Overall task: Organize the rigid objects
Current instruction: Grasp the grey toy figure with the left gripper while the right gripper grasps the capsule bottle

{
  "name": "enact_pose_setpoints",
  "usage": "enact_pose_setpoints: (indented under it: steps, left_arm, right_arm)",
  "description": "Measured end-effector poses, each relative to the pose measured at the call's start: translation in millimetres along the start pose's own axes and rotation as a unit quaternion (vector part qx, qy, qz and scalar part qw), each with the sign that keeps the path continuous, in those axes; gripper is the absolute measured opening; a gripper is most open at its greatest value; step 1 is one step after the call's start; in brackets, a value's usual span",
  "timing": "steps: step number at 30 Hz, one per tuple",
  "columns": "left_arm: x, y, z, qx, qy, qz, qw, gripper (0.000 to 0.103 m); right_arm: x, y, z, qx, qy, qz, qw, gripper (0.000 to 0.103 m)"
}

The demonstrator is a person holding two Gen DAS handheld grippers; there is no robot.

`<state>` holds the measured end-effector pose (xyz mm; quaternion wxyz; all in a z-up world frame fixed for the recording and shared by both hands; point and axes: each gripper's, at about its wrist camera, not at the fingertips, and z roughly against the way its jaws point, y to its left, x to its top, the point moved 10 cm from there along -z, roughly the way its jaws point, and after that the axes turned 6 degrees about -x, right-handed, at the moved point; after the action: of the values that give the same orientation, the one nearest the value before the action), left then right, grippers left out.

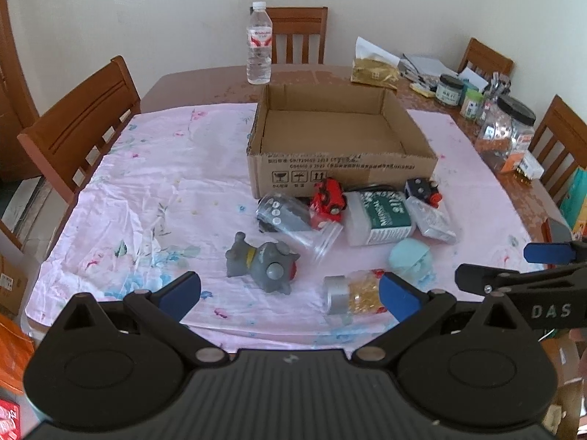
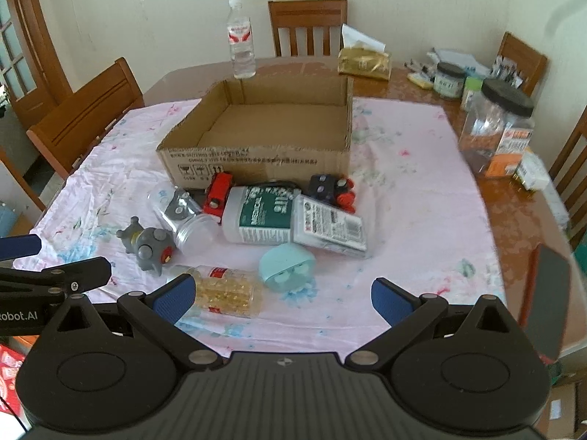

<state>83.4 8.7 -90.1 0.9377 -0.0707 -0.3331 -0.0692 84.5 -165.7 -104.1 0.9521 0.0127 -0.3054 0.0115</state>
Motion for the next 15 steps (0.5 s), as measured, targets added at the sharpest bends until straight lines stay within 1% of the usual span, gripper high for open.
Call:
enact_pose_setpoints:
  steps: [6, 11, 15]
  left_arm:
    - [-7, 20, -18, -0.018, 0.025, -0.013, 0.9995, 0.103]
    - [-9, 39, -34, -0.024, 0.040, -0.028, 0.9985, 0.103]
    - [-9, 49, -50, -0.040, 0.052, -0.044, 0.9969, 0.102]
  right_arm:
    - [-10, 9, -20, 0.007, 0.022, -0.002, 1.000, 0.103]
    - [-20, 23, -42, 0.020, 0.043, -0.019, 0.999, 0.103]
    - [-34, 37, -64, 0.012, 0.063, -0.012, 0.998, 0.103]
